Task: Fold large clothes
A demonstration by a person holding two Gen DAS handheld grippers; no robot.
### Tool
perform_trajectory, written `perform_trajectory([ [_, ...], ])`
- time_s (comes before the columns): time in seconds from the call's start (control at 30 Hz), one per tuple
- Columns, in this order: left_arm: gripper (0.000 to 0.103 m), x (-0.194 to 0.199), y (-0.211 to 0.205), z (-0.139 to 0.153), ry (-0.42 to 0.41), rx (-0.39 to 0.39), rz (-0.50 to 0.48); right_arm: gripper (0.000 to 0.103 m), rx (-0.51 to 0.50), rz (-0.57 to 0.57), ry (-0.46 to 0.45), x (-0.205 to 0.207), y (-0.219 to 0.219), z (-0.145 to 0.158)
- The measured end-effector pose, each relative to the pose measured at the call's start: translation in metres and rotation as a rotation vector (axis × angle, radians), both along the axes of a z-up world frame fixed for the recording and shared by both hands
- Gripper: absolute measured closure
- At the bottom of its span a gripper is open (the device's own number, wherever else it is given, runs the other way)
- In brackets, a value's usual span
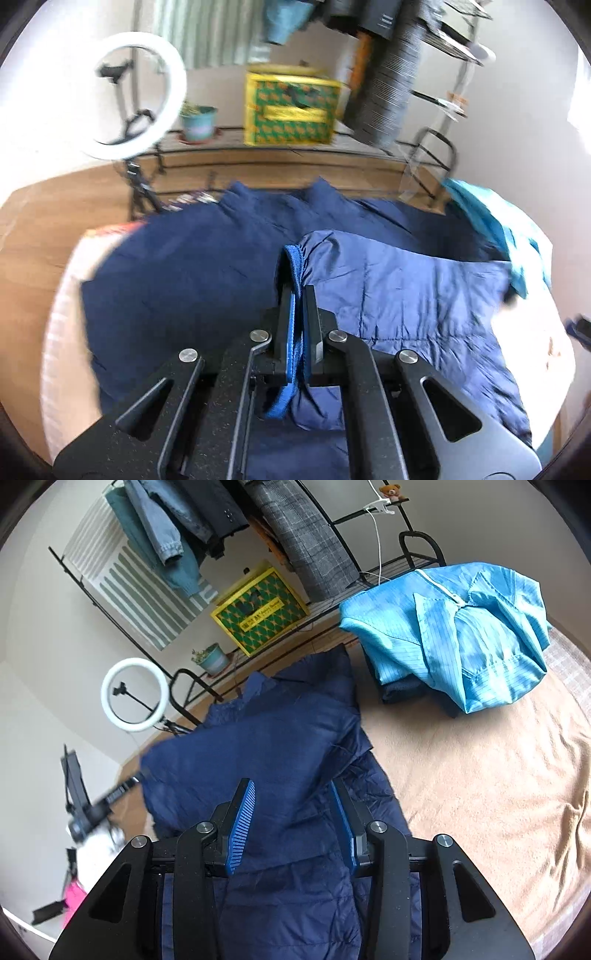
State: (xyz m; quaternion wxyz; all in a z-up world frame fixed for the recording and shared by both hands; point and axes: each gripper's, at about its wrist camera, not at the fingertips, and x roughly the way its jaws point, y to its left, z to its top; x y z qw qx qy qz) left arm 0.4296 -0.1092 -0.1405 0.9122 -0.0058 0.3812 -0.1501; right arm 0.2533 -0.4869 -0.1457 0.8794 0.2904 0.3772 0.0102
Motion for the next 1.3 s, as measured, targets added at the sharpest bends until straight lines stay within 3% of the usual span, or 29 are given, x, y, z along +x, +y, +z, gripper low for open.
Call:
perform_trajectory([
  [0.2,0.102,0.054,0.059,-0.042,0.069,-0.015,0.163,0.063,-0.023,0.002,0.042,0.009,0.005,-0.012],
  [0.47,0.102,0.058,0.09,-0.086,0.108,-0.019,0.203,0.063,-0.037,0.031,0.079,0.019,0.018,-0.022],
  [0.63,0.102,0.066,0.092,-0.092,0.105,-0.026,0.223,0.063,-0.049,0.043,0.088,0.019,0.023,-0.025],
  [0.87,0.101,0.081,0.092,-0.105,0.132,0.071,0.241,0.063,-0.055,0.056,0.1,0.021,0.028,-0.028],
  [0.9,0.094,0.084,0.093,-0.106,0.147,0.096,0.252,0.063,-0.054,0.058,0.098,0.021,0.029,-0.028],
  [0.97,0.081,0.087,0.098,-0.104,0.173,0.123,0.288,0.063,-0.061,0.066,0.092,0.022,0.032,-0.026],
  [1.1,0.07,0.072,0.115,-0.073,0.114,0.068,0.323,0.063,-0.106,0.079,0.063,0.02,0.039,-0.018],
  [1.3,0.07,0.017,0.128,-0.025,0.051,0.048,0.233,0.063,-0.141,0.1,0.007,0.01,0.046,-0.003],
])
